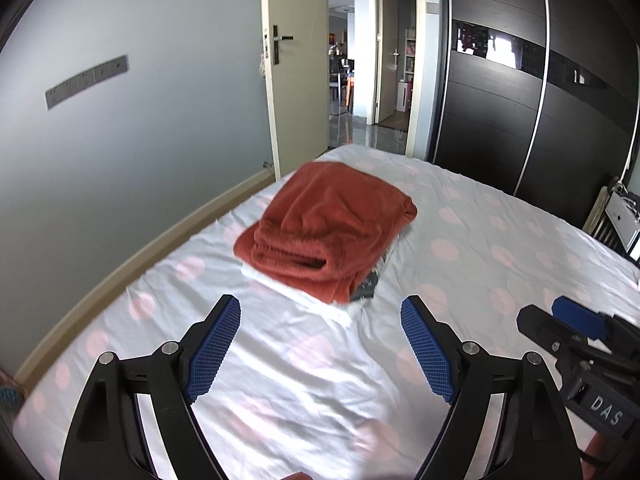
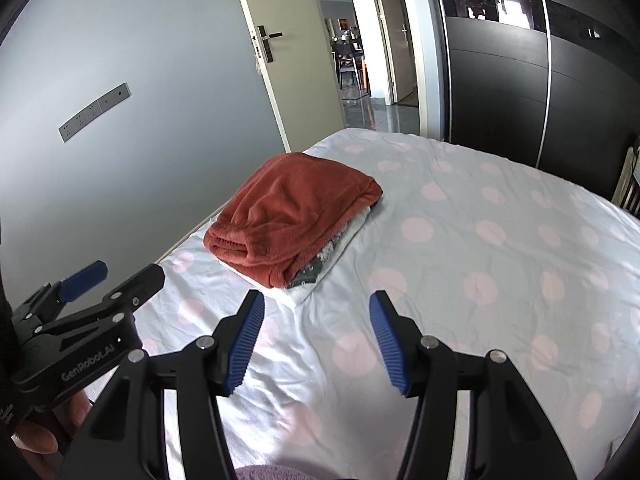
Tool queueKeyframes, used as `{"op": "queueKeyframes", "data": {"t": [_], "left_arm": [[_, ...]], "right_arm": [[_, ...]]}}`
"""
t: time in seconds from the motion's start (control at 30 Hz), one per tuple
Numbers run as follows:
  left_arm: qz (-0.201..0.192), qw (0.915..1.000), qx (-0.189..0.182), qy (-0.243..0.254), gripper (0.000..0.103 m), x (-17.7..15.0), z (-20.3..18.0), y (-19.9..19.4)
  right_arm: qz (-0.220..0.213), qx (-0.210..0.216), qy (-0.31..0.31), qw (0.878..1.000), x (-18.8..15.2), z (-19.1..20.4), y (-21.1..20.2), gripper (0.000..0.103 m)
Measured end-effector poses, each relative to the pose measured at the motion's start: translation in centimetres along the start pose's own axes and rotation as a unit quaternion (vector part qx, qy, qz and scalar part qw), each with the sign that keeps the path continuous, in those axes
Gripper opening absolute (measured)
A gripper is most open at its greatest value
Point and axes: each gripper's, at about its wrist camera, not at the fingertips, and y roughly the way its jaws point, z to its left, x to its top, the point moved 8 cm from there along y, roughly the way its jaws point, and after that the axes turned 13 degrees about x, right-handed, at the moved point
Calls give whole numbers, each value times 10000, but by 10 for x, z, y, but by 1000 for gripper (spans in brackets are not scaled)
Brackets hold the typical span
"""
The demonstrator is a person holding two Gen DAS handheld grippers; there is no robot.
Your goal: Fold clothes
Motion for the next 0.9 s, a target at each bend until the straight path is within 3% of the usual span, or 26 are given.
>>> {"op": "queueKeyframes", "data": {"t": [0.13,0.9], "left_arm": [[34,9998,201,-3,84,-12,0,-1],[121,9997,186,69,84,-26,-8,-9]], "right_arm": [[30,18,14,10000,-12,1,1,53],[12,171,-197,9997,-25,11,0,53]]}}
